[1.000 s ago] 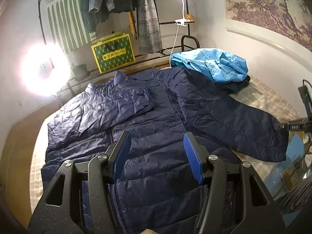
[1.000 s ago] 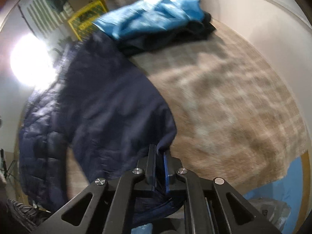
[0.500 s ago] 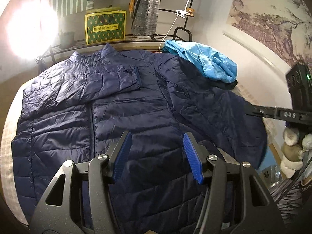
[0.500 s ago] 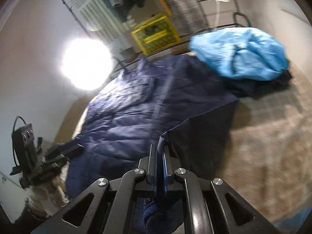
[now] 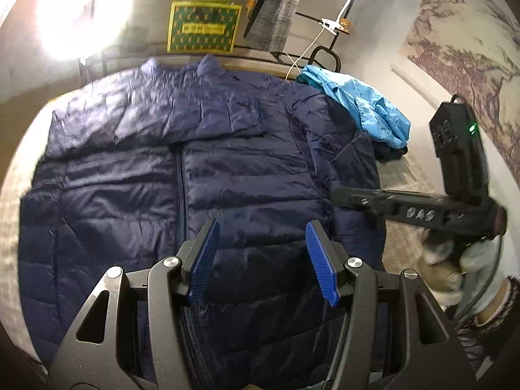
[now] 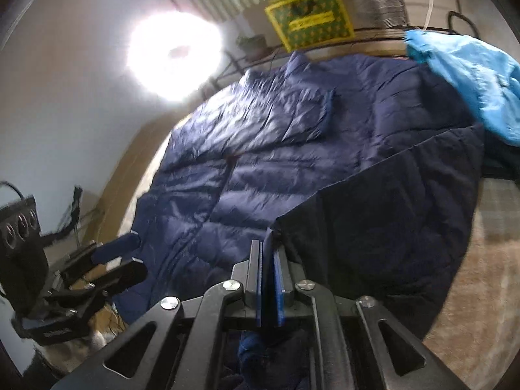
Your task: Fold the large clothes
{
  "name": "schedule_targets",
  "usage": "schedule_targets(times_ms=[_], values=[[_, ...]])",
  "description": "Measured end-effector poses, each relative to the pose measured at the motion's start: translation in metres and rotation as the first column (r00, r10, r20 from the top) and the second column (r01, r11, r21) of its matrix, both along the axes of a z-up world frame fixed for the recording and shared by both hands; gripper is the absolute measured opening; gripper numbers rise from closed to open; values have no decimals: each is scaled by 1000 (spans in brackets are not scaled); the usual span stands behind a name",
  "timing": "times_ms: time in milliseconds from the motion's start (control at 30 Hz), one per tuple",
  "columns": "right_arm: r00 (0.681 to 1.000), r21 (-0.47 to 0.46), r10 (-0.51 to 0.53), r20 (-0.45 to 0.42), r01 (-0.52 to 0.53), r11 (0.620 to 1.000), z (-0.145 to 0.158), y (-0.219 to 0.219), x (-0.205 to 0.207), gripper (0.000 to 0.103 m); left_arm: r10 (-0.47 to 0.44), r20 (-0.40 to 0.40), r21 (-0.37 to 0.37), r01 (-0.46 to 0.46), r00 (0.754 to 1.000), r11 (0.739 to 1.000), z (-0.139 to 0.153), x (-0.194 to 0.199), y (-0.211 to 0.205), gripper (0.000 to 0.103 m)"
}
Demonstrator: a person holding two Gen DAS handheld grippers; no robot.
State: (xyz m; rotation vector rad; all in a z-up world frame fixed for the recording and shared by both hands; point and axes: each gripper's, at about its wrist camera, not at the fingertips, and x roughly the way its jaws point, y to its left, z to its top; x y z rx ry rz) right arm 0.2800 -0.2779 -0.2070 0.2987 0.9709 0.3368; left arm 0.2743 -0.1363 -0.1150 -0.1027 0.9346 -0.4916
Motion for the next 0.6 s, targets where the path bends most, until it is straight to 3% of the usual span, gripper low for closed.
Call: schedule_targets(times_ms=[67,100,300,467,600], values=[[1000,-40,1,3,-1,999,-2,4,0,42,-6,-39,-26,5,999,1000,-6,1,1,57],[1000,-53,-5,12,6,999,-1,4,-2,44,-12,-63,-41,10,998,999,-10,2,-1,57],[993,-29,-51,103,54,998,22,-24,-22,45,-54,-152,-66,44,987,997,-30,4,-24,57],[983,-21,-141,120,144,989,28,-59,-32,45,-56,-273,-75,37,960,996,-60,15,-47,57],[970,-11,-200,136,204,979,32,-86,-41,46,-45,-323,-65,25,945,998,-79,22,-56,57]])
